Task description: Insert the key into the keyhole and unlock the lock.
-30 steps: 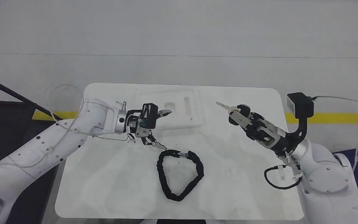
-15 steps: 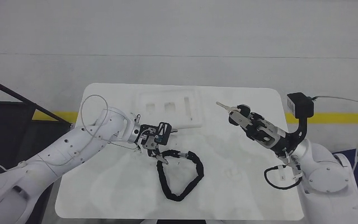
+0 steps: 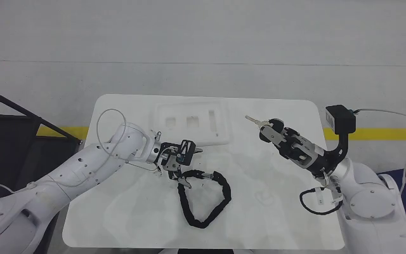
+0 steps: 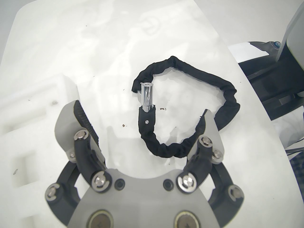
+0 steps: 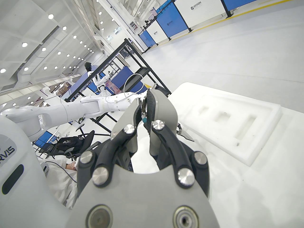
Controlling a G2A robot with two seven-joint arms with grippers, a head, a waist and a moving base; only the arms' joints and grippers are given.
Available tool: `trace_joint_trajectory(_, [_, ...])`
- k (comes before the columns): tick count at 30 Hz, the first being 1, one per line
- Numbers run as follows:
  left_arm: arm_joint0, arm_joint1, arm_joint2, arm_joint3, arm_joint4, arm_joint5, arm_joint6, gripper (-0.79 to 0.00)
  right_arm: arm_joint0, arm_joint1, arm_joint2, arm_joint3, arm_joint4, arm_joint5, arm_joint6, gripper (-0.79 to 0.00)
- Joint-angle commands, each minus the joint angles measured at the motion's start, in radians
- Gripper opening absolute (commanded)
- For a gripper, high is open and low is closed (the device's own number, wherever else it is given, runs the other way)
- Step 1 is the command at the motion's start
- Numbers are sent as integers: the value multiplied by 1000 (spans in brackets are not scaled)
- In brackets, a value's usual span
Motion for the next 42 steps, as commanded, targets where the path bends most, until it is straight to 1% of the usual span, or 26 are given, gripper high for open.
trace_joint_trajectory(1, [0,0,0,0,0,0,0,0,0,0,0,0,0,0,0,-785])
trace_joint_trajectory(4, [3,0,-1,0,0,7,-4,0,0,0,0,0,0,0,0,-785])
trace_joint_trajectory(6, [23,1,-13,-7,-12,46,-24,0,0,0,0,0,0,0,0,-785])
trace_joint_trajectory(10, [65,-1,-26,-22,-25,81,-48,0,0,0,0,0,0,0,0,-785])
trace_joint_trajectory(14, [103,-14,-29,-37,19,154,-45,0,0,0,0,0,0,0,0,-785])
trace_joint_trajectory(17, [130,-27,-23,-31,73,195,-3,0,0,0,0,0,0,0,0,-785])
trace_joint_trajectory(23, [156,-56,-14,22,143,199,54,0,0,0,0,0,0,0,0,-785])
trace_joint_trajectory(28, [159,-74,-27,64,157,185,78,0,0,0,0,0,0,0,0,-785])
trace_joint_trajectory(29, [160,-77,-31,70,157,182,82,-58,0,0,0,0,0,0,0,-785])
trace_joint_trajectory(31, [162,-83,-36,80,161,177,86,-296,0,0,0,0,0,0,0,-785])
trace_joint_trajectory(32, [163,-86,-39,83,164,175,87,-388,0,0,0,0,0,0,0,-785])
trace_joint_trajectory(34, [164,-91,-45,89,167,173,87,-379,0,0,0,0,0,0,0,-785])
trace_joint_trajectory(36, [166,-97,-51,92,169,170,87,-320,0,0,0,0,0,0,0,-785])
trace_joint_trajectory(37, [167,-100,-53,94,173,169,84,-314,0,0,0,0,0,0,0,-785])
trace_joint_trajectory(42, [172,-113,-64,106,184,167,71,-329,0,0,0,0,0,0,0,-785])
